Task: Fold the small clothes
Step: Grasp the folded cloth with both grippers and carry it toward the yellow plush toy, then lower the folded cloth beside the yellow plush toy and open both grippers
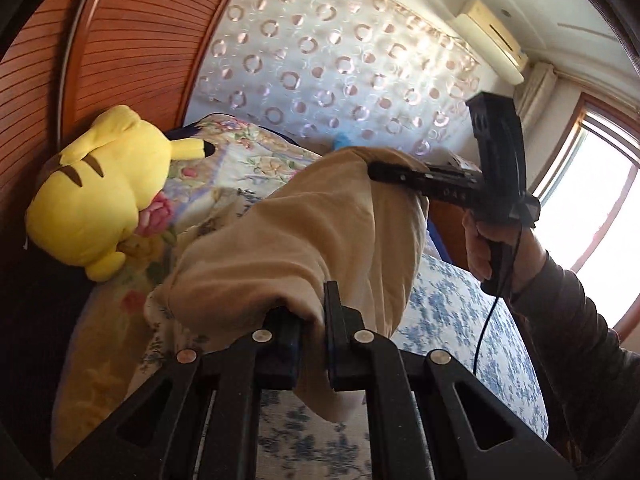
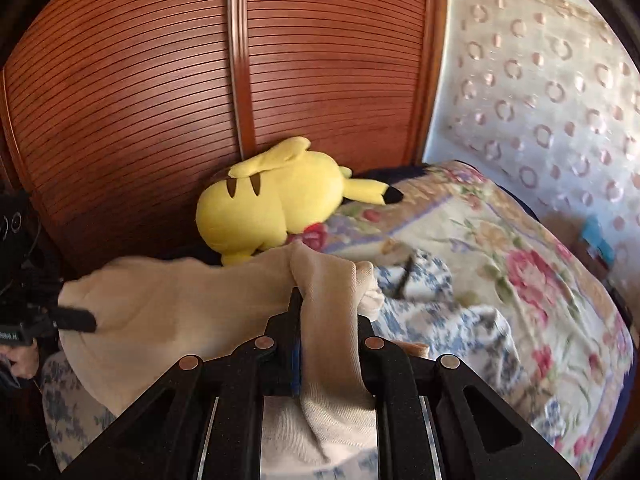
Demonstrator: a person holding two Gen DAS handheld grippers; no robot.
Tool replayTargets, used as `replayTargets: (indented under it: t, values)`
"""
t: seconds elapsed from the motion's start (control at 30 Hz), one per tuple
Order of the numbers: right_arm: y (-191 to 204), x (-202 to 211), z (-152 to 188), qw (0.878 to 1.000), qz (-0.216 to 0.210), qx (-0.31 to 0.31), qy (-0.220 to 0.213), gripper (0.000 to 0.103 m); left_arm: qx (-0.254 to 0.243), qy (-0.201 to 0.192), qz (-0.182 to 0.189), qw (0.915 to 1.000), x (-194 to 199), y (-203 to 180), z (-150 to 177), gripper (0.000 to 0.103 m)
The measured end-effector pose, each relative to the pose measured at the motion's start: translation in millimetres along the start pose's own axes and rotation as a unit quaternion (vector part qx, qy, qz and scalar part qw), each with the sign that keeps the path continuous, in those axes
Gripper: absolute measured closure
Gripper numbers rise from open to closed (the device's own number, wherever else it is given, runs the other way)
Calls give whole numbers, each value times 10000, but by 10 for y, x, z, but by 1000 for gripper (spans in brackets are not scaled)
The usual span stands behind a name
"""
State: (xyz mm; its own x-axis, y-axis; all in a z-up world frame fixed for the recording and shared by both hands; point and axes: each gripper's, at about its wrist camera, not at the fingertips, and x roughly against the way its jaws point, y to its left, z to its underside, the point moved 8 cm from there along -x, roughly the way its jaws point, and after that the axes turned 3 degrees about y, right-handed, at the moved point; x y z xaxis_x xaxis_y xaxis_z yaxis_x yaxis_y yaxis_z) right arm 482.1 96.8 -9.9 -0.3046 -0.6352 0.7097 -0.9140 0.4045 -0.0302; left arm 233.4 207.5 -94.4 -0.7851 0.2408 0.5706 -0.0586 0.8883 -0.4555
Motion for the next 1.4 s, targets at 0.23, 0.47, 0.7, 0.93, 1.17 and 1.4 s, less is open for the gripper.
replayTargets:
  t: [0.23,0.47,0.7,0.93,1.17,1.4]
  values:
    - [24,-265,-327,9991,-250,286,-199,90,25,-354,206,9992,270,-13,-183,93]
    - [38,-101,-807,9950,-444,376,-813,90,-80,-836,-39,9965,673,11,-604,93]
    - [-56,-447,-268,9975,-526,363,-296,90,307,-177,-22,9994,283,156,-238,93]
    - [-471,-847,389,9986,-319,74,417,88,252,169,-366,9989,-154,204,-22,93]
    - [-578,-1071,363,9971,472,-321,511,50,117,522,-906,9944,-275,342,99,79]
    - [-103,-785,393,9970,69,-742,-211,50,-51,743,-977,9924,-315,320,256,58]
